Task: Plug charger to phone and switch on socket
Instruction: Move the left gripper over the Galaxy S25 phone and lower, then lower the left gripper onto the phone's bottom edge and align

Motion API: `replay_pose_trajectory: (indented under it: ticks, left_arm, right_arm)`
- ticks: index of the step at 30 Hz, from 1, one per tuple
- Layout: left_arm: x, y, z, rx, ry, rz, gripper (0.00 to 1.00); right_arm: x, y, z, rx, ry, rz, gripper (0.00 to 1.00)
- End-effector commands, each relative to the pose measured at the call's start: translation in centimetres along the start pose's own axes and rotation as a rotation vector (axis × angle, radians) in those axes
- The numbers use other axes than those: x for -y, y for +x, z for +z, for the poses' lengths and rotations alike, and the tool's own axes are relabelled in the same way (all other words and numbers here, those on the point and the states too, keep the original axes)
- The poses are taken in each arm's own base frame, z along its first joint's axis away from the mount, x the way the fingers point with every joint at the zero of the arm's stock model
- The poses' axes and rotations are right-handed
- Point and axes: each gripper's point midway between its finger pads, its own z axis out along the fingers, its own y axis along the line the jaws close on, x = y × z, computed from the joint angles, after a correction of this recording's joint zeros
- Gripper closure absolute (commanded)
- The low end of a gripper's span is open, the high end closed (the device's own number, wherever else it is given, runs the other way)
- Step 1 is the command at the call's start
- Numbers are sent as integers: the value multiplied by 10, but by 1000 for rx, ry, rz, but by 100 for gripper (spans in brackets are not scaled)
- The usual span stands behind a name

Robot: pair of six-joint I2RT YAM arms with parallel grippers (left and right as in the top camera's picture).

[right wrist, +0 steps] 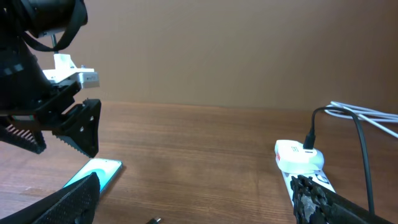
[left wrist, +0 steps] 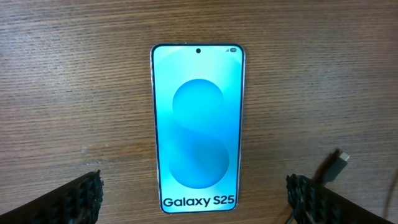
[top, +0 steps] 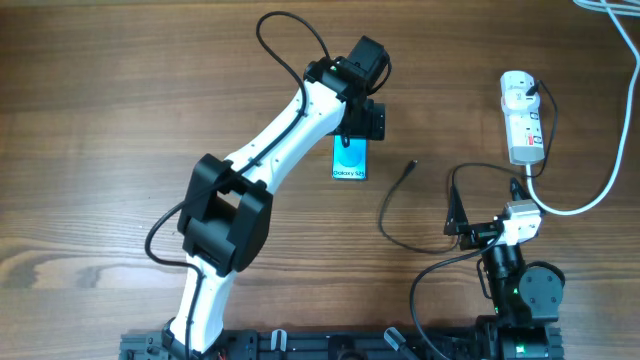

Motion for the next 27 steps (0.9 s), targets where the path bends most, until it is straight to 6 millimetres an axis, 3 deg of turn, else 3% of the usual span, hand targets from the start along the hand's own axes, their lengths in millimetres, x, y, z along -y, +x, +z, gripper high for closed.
replay_pose_trajectory:
  ticks: [1,18,25,27]
  left_arm:
    - [2,6,22,-38,-12,-2,0]
    - [-2,19,72,-103,-48,11,0]
    - [-1,19,73,-102,-47,11,0]
    - [9,22,73,-127,12,58,0]
  right_arm:
    - [1,-2,0,12,10,-13,0]
    - [1,-3,0,12,10,-14,0]
    - [1,-3,0,12,10,-13,0]
    - [1,-2,0,12,10,-13,0]
